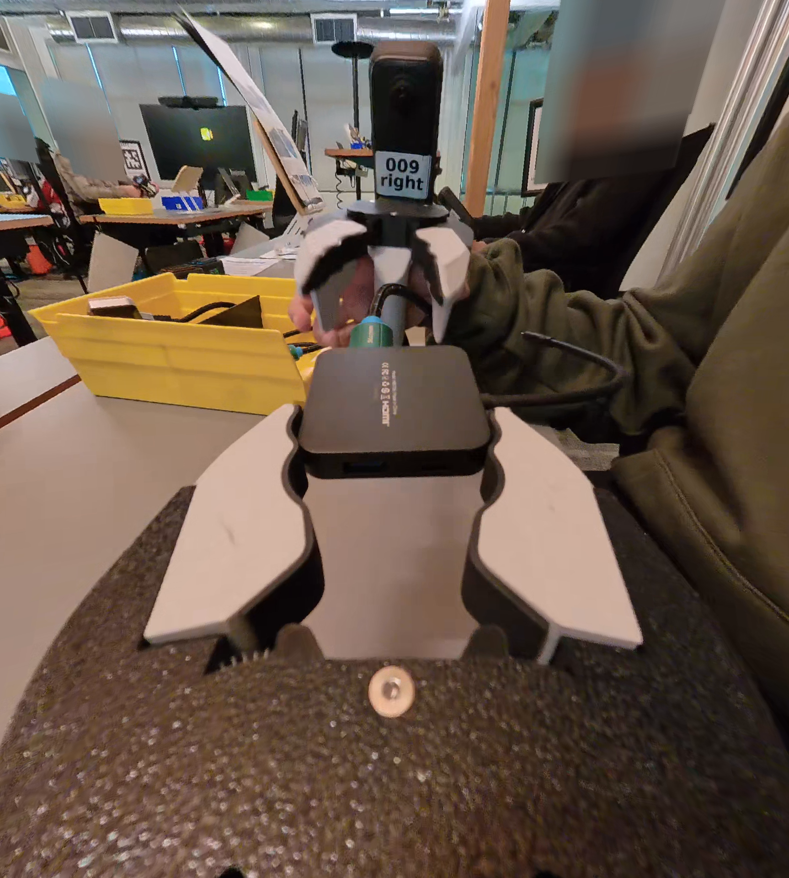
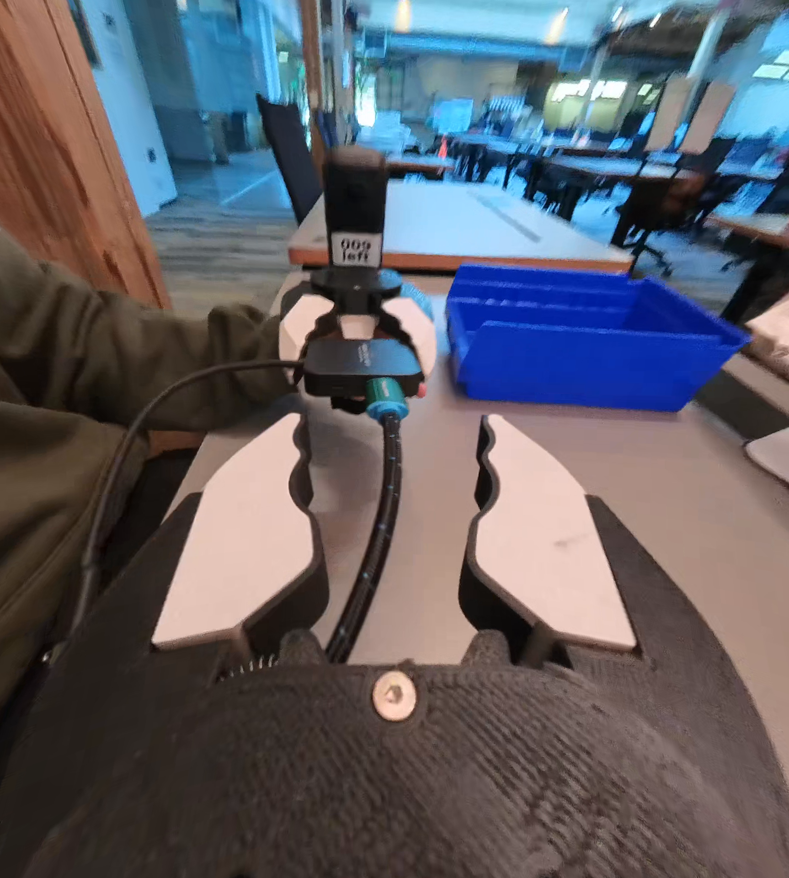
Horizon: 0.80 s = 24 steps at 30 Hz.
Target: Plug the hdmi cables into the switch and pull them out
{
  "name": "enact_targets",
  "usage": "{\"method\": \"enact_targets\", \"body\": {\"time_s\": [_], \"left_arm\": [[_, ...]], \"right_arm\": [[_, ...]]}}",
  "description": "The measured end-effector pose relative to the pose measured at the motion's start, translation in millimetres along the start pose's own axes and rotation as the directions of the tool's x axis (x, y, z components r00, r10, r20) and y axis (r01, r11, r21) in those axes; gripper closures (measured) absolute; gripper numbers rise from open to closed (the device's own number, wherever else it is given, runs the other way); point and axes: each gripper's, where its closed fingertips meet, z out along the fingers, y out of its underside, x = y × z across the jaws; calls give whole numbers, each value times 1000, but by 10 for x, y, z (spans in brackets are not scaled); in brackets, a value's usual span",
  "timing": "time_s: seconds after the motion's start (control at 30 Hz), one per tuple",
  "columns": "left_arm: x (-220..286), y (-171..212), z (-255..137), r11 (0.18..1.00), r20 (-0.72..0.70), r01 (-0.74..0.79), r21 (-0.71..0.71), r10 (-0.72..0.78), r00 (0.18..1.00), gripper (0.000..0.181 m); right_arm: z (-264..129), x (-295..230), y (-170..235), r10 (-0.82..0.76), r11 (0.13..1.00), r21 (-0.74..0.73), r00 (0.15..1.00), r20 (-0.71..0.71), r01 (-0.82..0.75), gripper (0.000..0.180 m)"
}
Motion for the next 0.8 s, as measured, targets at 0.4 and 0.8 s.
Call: {"method": "enact_targets", "body": {"time_s": [0.4,0.8], "left_arm": [[-95,117,-76,999,0,-7,31,7,1000,109],[-32,177,-132,1000,-27,-10,17,10,1000,109]], "right_arm": [[350,151,182,66,997,-27,994,-82,-68,138],[499,-22,260,86,994,-66,996,18,-85,154]]}}
